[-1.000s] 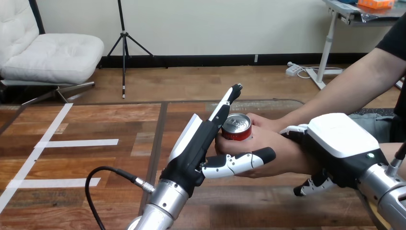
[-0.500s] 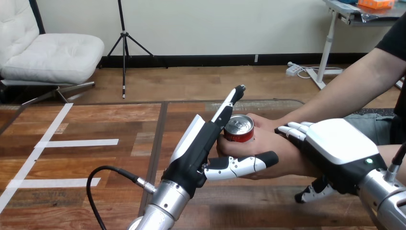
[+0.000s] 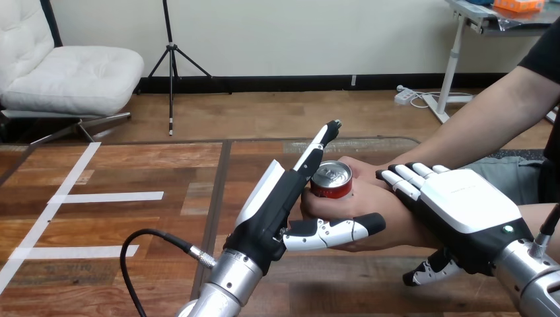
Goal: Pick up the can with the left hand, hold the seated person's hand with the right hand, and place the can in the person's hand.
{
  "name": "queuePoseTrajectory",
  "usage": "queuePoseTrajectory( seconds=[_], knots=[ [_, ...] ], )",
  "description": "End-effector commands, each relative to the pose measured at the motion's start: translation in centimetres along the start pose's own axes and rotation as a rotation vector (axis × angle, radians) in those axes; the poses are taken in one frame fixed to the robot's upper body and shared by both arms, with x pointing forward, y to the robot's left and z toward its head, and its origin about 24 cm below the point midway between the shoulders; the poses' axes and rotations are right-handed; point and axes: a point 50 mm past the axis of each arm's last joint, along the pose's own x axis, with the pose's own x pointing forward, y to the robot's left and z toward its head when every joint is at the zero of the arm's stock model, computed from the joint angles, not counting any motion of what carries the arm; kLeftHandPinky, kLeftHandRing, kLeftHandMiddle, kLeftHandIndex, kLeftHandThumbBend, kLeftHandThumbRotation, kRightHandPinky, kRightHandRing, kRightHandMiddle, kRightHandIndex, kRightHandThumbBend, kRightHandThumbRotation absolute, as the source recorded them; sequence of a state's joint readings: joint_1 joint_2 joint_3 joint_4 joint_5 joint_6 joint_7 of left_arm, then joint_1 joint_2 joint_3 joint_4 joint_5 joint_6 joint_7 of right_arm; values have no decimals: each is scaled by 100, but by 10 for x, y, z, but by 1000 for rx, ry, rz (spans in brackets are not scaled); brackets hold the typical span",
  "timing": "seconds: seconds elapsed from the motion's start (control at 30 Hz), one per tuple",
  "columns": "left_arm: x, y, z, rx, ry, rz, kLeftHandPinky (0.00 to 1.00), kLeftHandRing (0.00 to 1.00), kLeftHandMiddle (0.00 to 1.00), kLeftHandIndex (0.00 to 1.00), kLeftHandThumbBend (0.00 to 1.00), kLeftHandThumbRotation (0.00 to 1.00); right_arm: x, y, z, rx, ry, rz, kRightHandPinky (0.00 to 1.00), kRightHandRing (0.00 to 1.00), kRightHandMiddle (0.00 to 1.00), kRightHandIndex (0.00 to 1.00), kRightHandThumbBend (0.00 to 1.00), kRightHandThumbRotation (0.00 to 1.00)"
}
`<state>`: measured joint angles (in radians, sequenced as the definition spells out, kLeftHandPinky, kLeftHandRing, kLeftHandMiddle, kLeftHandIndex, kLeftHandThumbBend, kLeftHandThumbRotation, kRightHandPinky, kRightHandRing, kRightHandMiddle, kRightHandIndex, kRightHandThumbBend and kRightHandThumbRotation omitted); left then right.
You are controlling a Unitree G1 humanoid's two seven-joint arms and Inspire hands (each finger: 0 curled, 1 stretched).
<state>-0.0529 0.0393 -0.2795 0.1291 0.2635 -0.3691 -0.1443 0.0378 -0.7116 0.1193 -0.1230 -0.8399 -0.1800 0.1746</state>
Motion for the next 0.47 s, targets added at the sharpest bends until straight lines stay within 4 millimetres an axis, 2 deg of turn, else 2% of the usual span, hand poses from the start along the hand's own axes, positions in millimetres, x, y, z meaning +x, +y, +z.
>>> queuePoseTrajectory(
  seconds=[0.0, 0.43],
  knots=[
    [8, -1, 14, 23, -84, -25, 100, 100, 100, 100, 82, 44, 2, -9, 7, -3, -31, -53, 100, 100, 99, 98, 90, 16],
    [8, -1, 14, 23, -84, -25, 100, 100, 100, 100, 83, 44, 2, -9, 7, -3, -31, -54, 100, 100, 99, 98, 90, 16]
  ],
)
